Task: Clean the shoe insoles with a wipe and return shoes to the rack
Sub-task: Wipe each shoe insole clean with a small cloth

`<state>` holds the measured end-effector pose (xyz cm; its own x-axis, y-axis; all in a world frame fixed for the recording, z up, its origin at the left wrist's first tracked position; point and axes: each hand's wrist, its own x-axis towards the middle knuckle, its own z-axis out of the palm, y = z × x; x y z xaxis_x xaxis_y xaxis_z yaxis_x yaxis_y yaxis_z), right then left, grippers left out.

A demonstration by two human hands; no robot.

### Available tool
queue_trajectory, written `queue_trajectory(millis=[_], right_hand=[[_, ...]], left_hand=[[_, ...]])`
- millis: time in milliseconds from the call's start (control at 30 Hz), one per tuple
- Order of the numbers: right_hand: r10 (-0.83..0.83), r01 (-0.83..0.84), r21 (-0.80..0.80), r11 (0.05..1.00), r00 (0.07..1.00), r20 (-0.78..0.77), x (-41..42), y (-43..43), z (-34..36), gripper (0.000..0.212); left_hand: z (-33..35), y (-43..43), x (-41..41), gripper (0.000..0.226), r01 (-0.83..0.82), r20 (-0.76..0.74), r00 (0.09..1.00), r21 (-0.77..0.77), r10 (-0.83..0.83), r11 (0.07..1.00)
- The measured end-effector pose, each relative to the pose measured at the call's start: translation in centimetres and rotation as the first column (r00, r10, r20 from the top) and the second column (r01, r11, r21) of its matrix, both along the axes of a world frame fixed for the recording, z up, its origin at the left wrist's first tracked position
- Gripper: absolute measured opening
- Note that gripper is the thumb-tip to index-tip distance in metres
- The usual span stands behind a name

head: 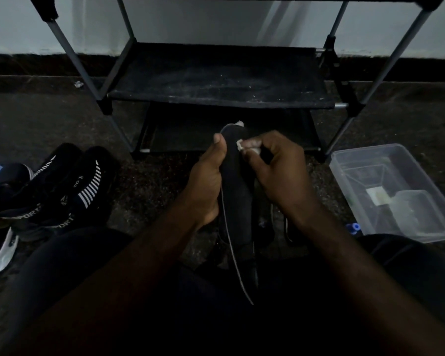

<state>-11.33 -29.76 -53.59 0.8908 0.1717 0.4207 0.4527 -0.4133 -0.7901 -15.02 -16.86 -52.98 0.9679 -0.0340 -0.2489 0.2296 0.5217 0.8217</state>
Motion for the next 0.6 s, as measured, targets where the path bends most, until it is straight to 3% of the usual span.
queue_trajectory(millis=[100,300,467,600], right_hand=[[0.071,-0.077,-0.07,0.995,0.994,-0.08,-0.8,0.3,-0.9,0.011],[0.179,-0.193,-0.057,0.979,0.965,-0.192,-2.3,0.7,-1.7,0.01],[0.025,-0.02,0.036,0.999,0.989,-0.144,-1.7,1.0,-1.4,0.007],[-0.088,0.103,0.149,0.984,0.991,-0.103,-0.4,1.0,-0.7,0.005]], left_hand=[[0.0,0.6,0.5,0.051,-0.039,0.027,0.999,-0.027,0.039,0.999],[-0.1,1.8,1.3,0.053,-0.139,0.062,0.988,-0.058,0.142,0.989],[0.0,1.4,0.9,0.066,-0.078,-0.046,0.996,-0.013,0.077,0.997],[-0.5,0.3,0.1,0.063,0.002,-0.115,0.993,0.05,0.003,0.999]])
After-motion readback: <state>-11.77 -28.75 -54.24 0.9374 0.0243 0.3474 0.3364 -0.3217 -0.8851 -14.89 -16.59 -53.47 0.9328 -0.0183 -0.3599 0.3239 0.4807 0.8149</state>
